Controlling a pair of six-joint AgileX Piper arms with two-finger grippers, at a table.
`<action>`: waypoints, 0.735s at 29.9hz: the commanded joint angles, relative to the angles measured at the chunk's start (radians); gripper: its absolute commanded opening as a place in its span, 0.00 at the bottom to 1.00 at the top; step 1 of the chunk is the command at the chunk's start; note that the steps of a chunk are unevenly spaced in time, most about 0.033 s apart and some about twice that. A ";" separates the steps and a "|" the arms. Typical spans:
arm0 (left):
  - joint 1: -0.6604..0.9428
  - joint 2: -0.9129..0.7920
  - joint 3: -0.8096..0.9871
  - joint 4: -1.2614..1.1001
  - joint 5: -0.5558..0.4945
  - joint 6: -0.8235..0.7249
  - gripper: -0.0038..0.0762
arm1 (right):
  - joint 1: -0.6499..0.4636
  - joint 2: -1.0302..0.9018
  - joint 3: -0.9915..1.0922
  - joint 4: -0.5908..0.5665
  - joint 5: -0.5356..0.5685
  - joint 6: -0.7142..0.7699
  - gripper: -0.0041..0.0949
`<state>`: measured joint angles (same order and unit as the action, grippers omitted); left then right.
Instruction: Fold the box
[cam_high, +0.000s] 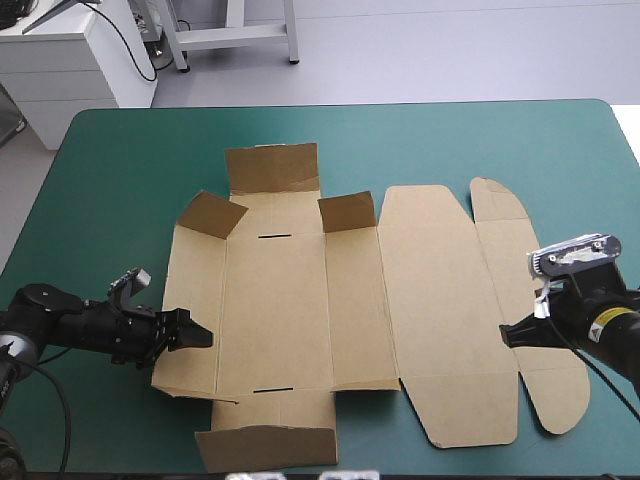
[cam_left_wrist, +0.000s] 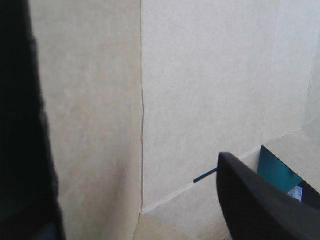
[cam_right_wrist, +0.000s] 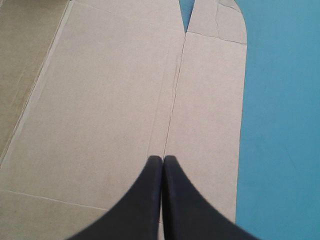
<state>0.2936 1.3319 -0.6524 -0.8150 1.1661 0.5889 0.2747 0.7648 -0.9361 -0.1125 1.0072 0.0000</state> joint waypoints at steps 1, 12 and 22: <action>-0.014 -0.011 -0.020 -0.058 0.013 -0.006 0.62 | -0.005 -0.006 -0.026 -0.010 -0.054 -0.006 0.03; -0.014 -0.011 -0.020 -0.060 -0.015 -0.018 0.04 | -0.005 -0.006 -0.026 -0.010 -0.052 -0.006 0.03; -0.014 -0.013 -0.066 -0.075 0.048 0.175 0.04 | -0.005 -0.006 -0.026 -0.010 -0.052 -0.006 0.03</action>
<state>0.2859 1.3405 -0.6613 -0.8159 1.1460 0.6920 0.2747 0.7648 -0.9361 -0.1125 1.0072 0.0000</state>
